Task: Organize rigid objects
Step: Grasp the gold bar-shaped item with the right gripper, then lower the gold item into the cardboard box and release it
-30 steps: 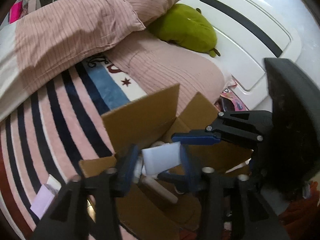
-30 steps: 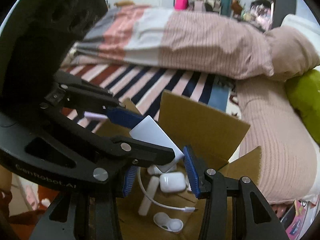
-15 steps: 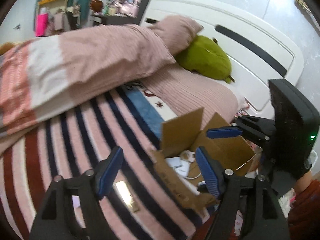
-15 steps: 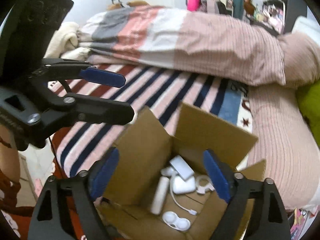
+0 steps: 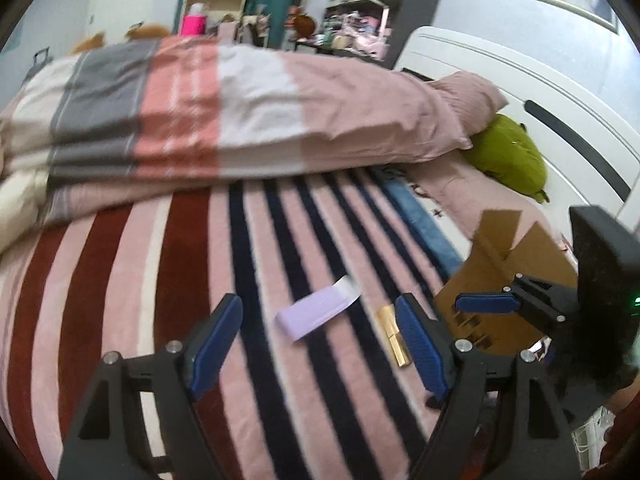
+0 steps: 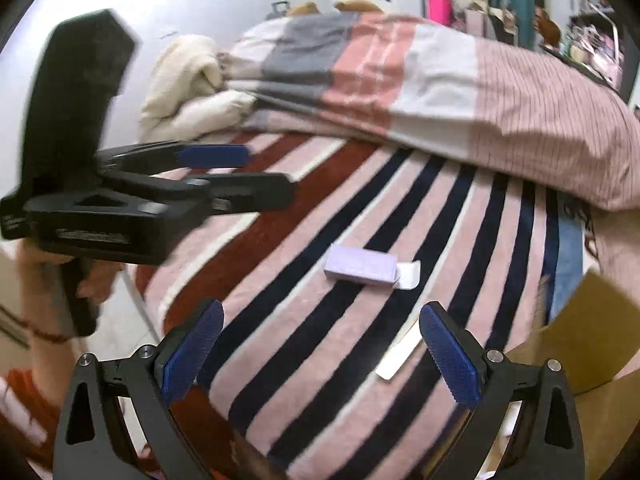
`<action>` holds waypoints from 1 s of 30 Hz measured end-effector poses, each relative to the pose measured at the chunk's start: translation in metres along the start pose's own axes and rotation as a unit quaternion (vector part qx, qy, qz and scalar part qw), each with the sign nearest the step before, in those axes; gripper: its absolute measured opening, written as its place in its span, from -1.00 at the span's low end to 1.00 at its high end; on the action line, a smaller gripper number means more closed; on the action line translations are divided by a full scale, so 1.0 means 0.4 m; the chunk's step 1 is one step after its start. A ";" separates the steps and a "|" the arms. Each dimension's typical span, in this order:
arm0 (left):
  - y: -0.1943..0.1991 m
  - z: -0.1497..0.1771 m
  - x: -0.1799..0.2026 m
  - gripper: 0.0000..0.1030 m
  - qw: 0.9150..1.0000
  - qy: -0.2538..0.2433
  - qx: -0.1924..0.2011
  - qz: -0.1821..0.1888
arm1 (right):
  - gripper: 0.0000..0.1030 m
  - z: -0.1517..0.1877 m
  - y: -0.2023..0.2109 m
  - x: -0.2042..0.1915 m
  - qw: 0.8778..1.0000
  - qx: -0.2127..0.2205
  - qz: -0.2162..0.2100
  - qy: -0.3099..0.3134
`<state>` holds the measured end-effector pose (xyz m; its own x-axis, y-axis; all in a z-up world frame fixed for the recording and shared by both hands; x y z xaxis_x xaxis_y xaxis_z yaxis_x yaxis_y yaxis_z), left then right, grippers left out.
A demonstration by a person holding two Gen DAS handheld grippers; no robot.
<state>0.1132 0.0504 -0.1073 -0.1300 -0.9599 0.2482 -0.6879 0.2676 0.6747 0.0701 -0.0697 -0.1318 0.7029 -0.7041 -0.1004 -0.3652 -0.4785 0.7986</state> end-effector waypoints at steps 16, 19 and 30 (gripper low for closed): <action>-0.091 0.130 -0.023 0.48 0.999 0.024 -0.041 0.020 | -0.73 0.188 -0.266 0.207 0.977 -0.065 0.182 -0.091; -0.090 0.123 0.000 0.48 0.998 0.022 -0.041 0.034 | -0.74 0.172 -0.254 0.174 0.986 -0.054 0.135 -0.076; -0.038 0.018 0.146 0.44 0.993 -0.004 -0.020 0.115 | -0.74 0.038 -0.031 -0.024 0.999 0.047 -0.010 -0.003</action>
Point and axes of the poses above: each gripper's, at about its wrist camera, not at the fingertips, and y roughly against the way its jaws point, x to its right, z to its underside, the point moved 8 cm from there along -y, roughly the way its jaws point
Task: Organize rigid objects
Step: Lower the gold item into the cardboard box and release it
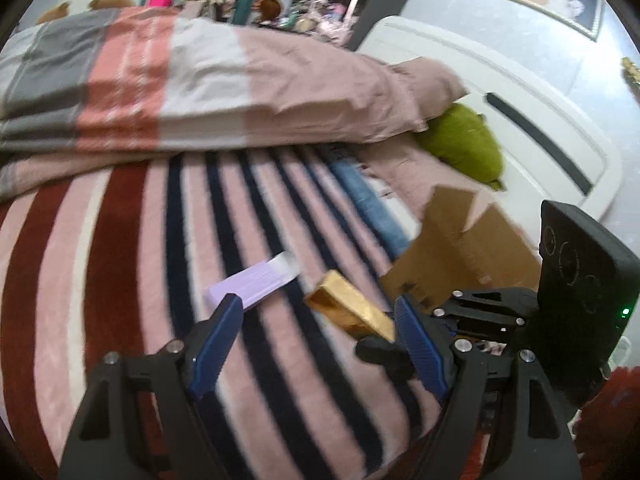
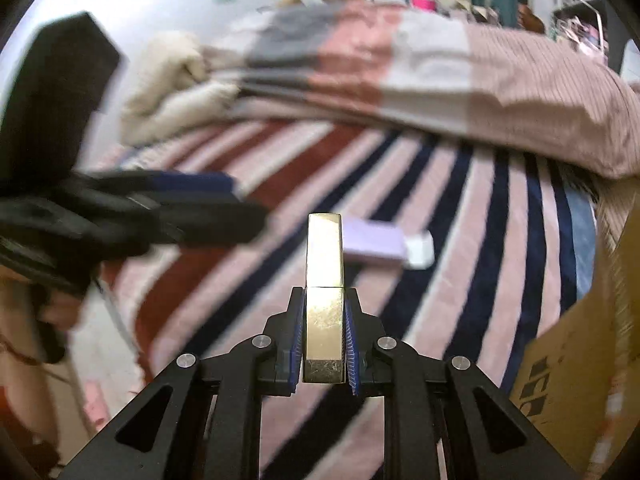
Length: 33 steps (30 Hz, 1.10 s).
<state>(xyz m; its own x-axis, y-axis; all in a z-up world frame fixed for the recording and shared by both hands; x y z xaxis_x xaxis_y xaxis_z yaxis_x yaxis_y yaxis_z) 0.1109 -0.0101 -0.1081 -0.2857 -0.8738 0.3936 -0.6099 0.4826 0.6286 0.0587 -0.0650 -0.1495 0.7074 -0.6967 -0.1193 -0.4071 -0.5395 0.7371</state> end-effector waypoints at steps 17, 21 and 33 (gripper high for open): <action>-0.240 -0.154 0.404 -0.22 0.989 -0.110 -0.063 0.082 | -0.74 -0.008 0.308 0.259 0.993 0.078 0.071 -0.059; -0.315 -0.140 0.446 -0.24 0.985 -0.120 -0.095 0.083 | -0.75 0.043 0.318 0.341 0.991 0.046 0.094 -0.089; -0.360 -0.126 0.457 0.39 0.985 -0.123 -0.111 0.052 | -0.66 0.116 0.297 0.439 0.986 -0.040 0.138 -0.090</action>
Point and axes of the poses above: each gripper's, at about its wrist camera, not at the fingertips, and y roughly against the way its jaws point, x to its right, z to its underside, the point moved 8 cm from there along -y, roughly the way its jaws point
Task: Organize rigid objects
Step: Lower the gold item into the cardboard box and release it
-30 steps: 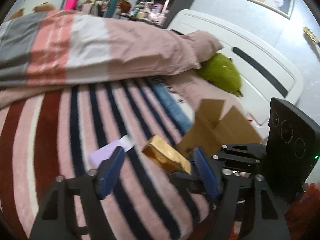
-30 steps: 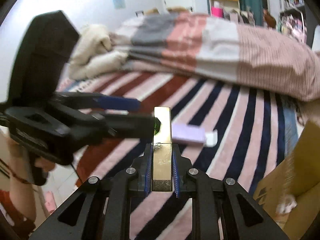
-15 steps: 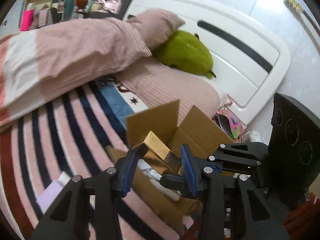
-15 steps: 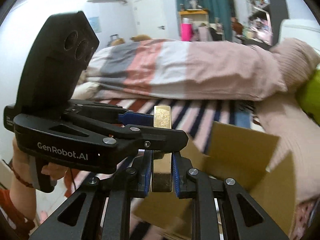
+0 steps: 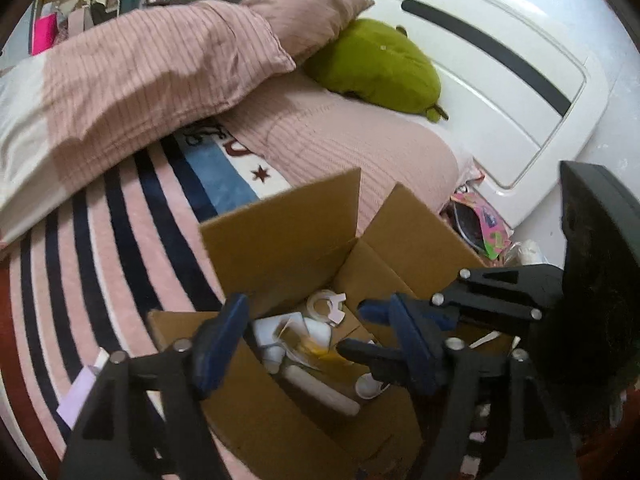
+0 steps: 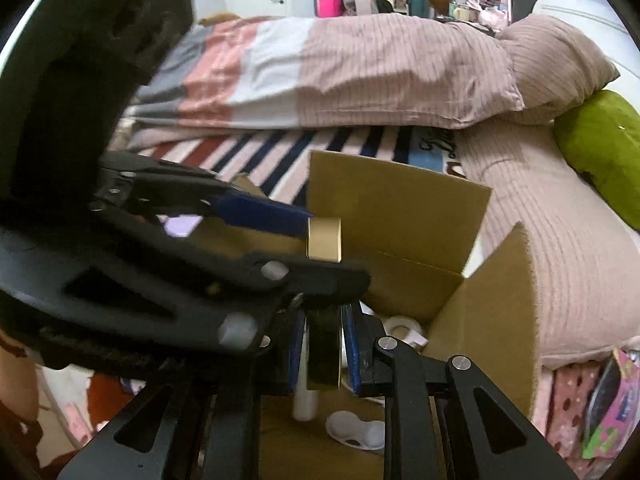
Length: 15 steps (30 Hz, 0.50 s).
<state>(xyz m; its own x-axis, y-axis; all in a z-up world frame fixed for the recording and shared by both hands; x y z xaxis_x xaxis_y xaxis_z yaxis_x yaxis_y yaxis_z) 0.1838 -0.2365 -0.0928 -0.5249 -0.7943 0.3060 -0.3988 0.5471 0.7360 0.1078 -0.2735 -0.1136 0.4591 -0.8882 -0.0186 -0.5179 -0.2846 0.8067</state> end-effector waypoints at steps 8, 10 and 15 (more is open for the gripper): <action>0.194 0.026 -0.129 0.46 0.996 0.036 0.069 -0.048 | -0.35 -0.042 0.032 -0.079 0.999 0.016 -0.032 0.012; 0.247 0.054 -0.181 0.46 0.993 0.047 0.083 -0.071 | -0.35 -0.061 0.035 -0.139 0.998 0.024 -0.048 0.029; 0.344 0.148 -0.324 0.57 0.984 0.082 0.100 -0.124 | -0.10 -0.101 0.007 -0.317 0.991 0.025 -0.115 0.069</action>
Point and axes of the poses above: each gripper's, at about its wrist camera, not at the fingertips, and y roughly against the way its jaws point, x to its right, z to its underside, the point moved 8 cm from there along -y, roughly the way its jaws point
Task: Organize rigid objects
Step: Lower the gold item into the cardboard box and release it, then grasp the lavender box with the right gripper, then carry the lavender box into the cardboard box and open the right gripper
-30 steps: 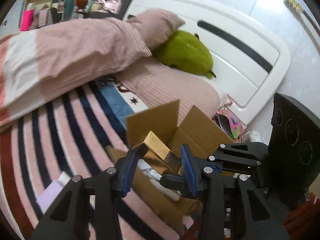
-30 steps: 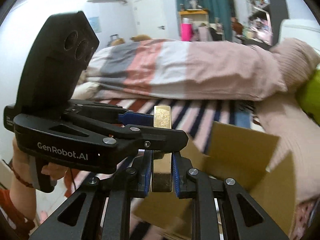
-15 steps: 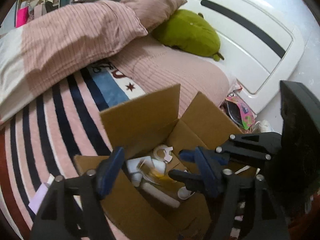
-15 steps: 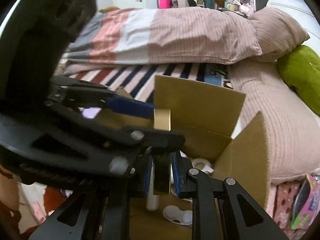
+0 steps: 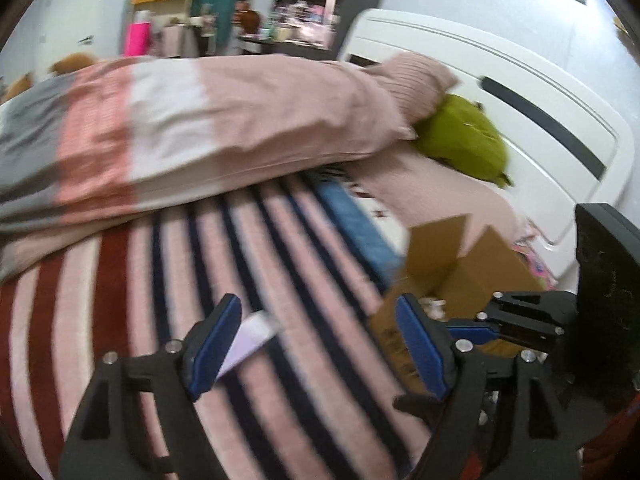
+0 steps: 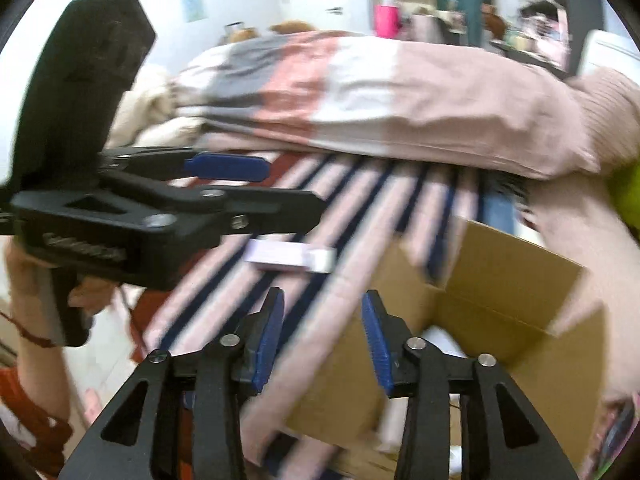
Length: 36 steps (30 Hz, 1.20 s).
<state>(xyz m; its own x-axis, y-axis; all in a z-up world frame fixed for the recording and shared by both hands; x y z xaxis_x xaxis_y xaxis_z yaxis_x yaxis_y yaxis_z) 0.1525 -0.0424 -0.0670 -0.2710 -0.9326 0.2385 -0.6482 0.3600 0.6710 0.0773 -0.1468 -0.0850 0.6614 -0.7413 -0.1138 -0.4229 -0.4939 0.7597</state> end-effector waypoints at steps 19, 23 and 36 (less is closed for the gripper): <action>-0.004 0.252 -0.346 0.61 0.993 0.106 -0.030 -0.052 | 0.72 -0.015 -0.560 -0.040 0.996 -0.053 0.064 0.010; -0.009 0.250 -0.340 0.61 0.992 0.108 -0.031 -0.051 | 0.80 -0.019 -0.583 -0.019 0.996 -0.065 0.066 0.003; -0.009 0.185 -0.248 0.61 0.995 0.094 -0.040 0.003 | 0.67 -0.038 -0.450 -0.098 0.999 -0.005 0.011 0.037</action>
<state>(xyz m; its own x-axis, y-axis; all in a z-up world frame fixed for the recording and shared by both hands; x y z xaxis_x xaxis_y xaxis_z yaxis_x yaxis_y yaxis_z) 0.1289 0.0510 -0.1451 -0.1322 -0.9218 0.3644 -0.5856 0.3692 0.7216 0.1369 -0.0219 -0.2077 0.6966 -0.7158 -0.0488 -0.4317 -0.4726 0.7683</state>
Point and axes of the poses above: each gripper's, at about its wrist camera, not at the fingertips, and y roughly against the way its jaws point, x to its right, z to its underside, the point moved 8 cm from there along -y, roughly the way its jaws point
